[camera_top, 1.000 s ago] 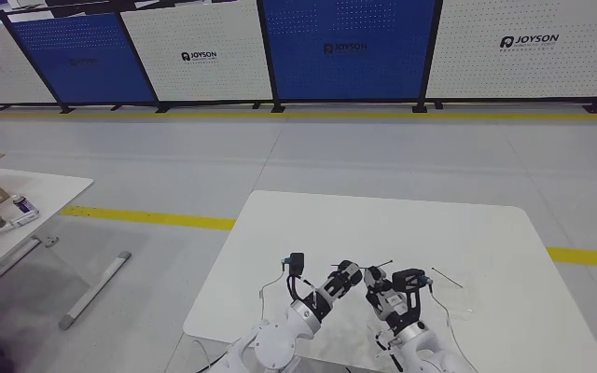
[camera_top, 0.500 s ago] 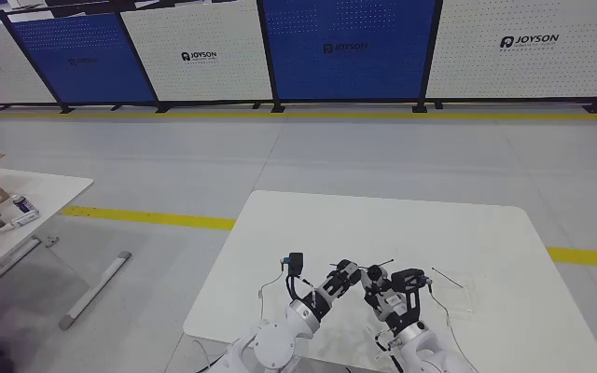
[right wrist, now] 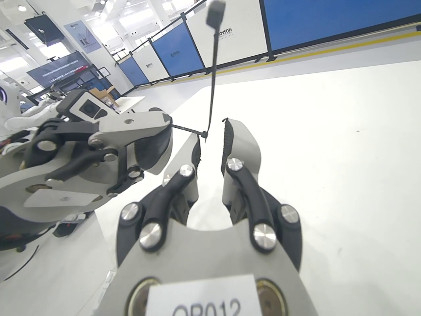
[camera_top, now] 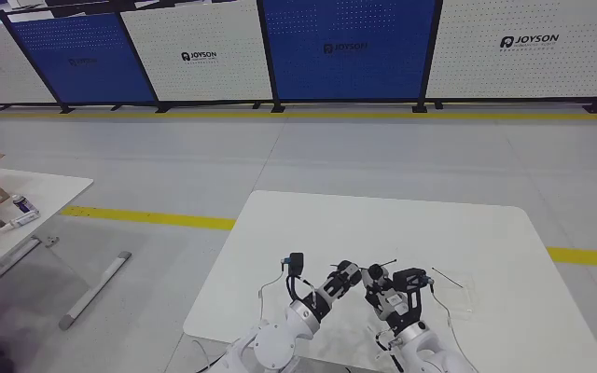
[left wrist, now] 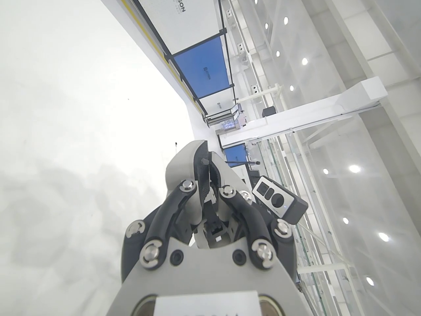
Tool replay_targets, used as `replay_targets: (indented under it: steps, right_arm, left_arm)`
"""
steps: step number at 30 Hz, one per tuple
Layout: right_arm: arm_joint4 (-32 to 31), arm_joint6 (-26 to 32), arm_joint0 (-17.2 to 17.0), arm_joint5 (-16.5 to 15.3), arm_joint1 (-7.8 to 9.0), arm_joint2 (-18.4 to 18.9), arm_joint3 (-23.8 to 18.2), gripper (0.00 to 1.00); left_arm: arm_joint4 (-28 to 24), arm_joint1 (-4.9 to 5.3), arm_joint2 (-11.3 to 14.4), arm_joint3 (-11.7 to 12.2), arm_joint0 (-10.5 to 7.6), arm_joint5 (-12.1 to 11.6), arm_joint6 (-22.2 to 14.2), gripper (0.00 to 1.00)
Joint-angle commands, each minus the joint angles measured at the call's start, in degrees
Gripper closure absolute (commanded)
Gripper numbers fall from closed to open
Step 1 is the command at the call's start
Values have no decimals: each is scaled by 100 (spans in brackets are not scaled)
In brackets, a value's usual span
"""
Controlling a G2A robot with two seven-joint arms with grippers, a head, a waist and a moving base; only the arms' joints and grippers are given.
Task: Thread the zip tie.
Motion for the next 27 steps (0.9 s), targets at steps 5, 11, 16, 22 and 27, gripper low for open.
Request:
replay_targets:
  steps: [5,11,16,22,27]
  right_arm:
    - [69,8,38,-28,-7,-3,55,100]
    - [84,5,55,-32,-12,-8,83,100]
    - [76,14,65,-26,-15,-12,101,100]
    - [71,36,85,-34,-18,-18,129,100]
    - [54,48,93,-47,-18,-20,145,100]
  left_arm:
    - [15,0,4,13,-5,9,-4,100]
    - [-10,-1,-2,28,-14,10,-2,100]
    - [-63,-5,-7,42,-29,-39,-2,100]
    - [-118,-2,-7,34,-21,-219,-79,100]
    - [-119,0,-11,38,-14,-297,-93,100]
